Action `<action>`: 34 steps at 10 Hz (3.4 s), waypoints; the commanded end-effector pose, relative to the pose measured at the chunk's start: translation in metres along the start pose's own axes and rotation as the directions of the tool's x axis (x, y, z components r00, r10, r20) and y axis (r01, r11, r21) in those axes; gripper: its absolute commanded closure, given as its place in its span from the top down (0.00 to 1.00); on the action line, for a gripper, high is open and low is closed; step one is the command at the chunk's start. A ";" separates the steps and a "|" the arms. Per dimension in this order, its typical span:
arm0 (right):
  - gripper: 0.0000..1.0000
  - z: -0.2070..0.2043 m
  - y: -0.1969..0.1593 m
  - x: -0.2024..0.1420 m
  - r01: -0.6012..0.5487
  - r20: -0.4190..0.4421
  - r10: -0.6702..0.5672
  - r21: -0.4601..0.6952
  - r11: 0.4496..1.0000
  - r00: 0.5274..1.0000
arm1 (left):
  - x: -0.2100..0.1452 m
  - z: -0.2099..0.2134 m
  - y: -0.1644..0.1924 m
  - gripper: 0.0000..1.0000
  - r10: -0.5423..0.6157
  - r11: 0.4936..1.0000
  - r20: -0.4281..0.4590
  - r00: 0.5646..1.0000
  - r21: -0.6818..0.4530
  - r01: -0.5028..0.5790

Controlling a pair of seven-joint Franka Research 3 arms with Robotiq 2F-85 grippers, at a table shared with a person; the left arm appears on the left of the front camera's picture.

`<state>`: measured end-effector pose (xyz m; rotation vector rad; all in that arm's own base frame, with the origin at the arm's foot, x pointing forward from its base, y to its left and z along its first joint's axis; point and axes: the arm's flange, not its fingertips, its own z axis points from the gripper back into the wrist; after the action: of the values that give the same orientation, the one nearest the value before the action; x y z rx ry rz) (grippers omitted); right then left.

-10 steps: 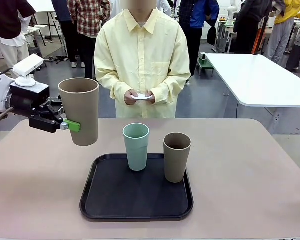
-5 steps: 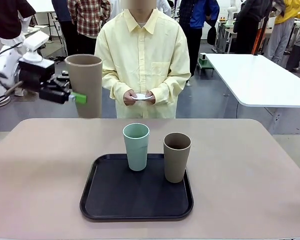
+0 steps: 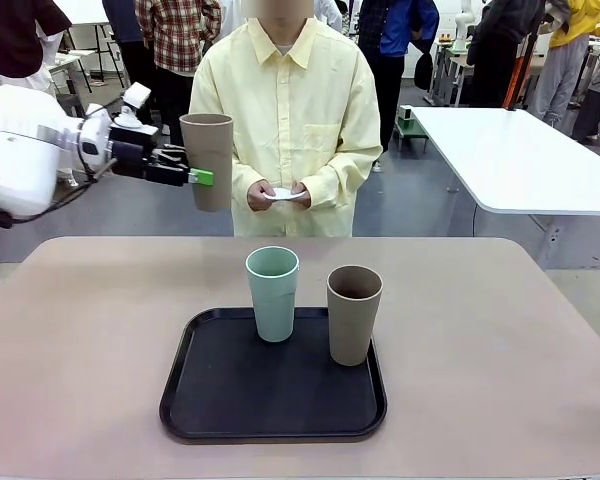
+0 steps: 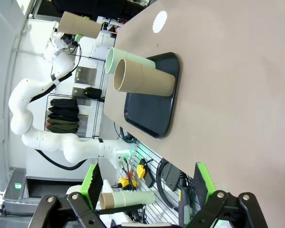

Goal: Place coasters on the table and set cups on them.
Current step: Pick up one Reusable plastic cup and place it on a coaster set by the human.

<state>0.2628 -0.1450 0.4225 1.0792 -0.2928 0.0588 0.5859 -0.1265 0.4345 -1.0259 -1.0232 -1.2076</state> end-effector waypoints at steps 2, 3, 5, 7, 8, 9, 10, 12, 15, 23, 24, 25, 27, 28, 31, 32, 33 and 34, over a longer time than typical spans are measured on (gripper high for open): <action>1.00 0.001 0.000 0.001 -0.008 0.010 0.008 0.017 1.000 1.000 | -0.013 -0.047 0.031 0.84 -0.046 0.998 0.026 0.999 -0.033 0.047; 1.00 0.001 0.000 0.001 -0.008 0.010 0.008 0.017 1.000 1.000 | -0.023 -0.063 0.038 0.84 -0.054 0.998 0.023 0.998 -0.043 0.055; 1.00 0.001 0.000 0.001 -0.008 0.010 0.008 0.017 1.000 1.000 | -0.044 -0.092 0.048 0.84 -0.047 0.997 -0.008 0.999 -0.065 0.046; 1.00 0.001 0.000 0.001 -0.008 0.010 0.008 0.017 1.000 1.000 | -0.052 -0.106 0.055 0.84 -0.065 0.995 0.009 0.998 -0.079 0.065; 1.00 0.001 0.000 0.001 -0.008 0.010 0.008 0.017 1.000 1.000 | -0.053 -0.109 0.057 0.84 -0.067 0.994 0.016 0.998 -0.083 0.069; 1.00 0.001 0.000 0.001 -0.008 0.010 0.008 0.017 1.000 1.000 | -0.053 -0.109 0.056 0.84 -0.070 0.994 0.016 0.997 -0.079 0.071; 1.00 0.001 0.000 0.001 -0.008 0.010 0.008 0.017 1.000 1.000 | -0.049 -0.099 0.043 0.84 -0.069 0.996 0.017 0.997 -0.062 0.070; 1.00 0.001 0.000 0.001 -0.008 0.010 0.008 0.017 1.000 1.000 | -0.058 -0.107 0.051 0.84 -0.045 0.995 0.000 0.999 -0.087 0.045; 1.00 0.001 0.000 0.001 -0.008 0.010 0.008 0.017 1.000 1.000 | -0.058 -0.107 0.051 0.84 -0.045 0.995 0.000 0.999 -0.087 0.045; 1.00 0.001 0.000 0.001 -0.008 0.010 0.008 0.017 1.000 1.000 | -0.093 -0.150 0.098 0.84 -0.047 0.992 0.018 0.999 -0.114 0.049; 1.00 0.001 0.000 0.001 -0.008 0.010 0.008 0.017 1.000 1.000 | -0.099 -0.152 0.101 0.84 -0.054 0.992 0.008 0.999 -0.115 0.054; 1.00 0.001 0.000 0.001 -0.008 0.010 0.008 0.017 1.000 1.000 | -0.106 -0.153 0.103 0.84 -0.064 0.990 0.019 0.998 -0.126 0.066; 1.00 0.001 0.000 0.001 -0.008 0.010 0.008 0.017 1.000 1.000 | -0.121 -0.152 0.114 0.84 -0.062 0.988 0.025 0.998 -0.143 0.065; 1.00 0.001 0.000 0.001 -0.008 0.010 0.008 0.017 1.000 1.000 | -0.126 -0.155 0.114 0.84 -0.060 0.987 0.019 0.998 -0.151 0.063; 1.00 0.001 0.000 0.001 -0.008 0.010 0.008 0.017 1.000 1.000 | -0.136 -0.161 0.115 0.84 -0.070 0.985 -0.016 0.997 -0.160 0.066; 1.00 0.001 0.000 0.001 -0.008 0.010 0.008 0.017 1.000 1.000 | -0.137 -0.161 0.117 0.84 -0.067 0.985 -0.014 0.998 -0.160 0.064; 1.00 0.001 0.000 0.001 -0.008 0.010 0.008 0.017 1.000 1.000 | -0.139 -0.162 0.115 0.84 -0.063 0.985 -0.010 0.998 -0.164 0.060; 1.00 0.001 0.000 0.001 -0.008 0.010 0.008 0.017 1.000 1.000 | -0.137 -0.162 0.112 0.84 -0.061 0.984 -0.006 0.998 -0.169 0.059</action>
<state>0.2629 -0.1450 0.4226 1.0791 -0.2925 0.0592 0.6912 -0.2428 0.2542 -1.1112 -0.9542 -1.3544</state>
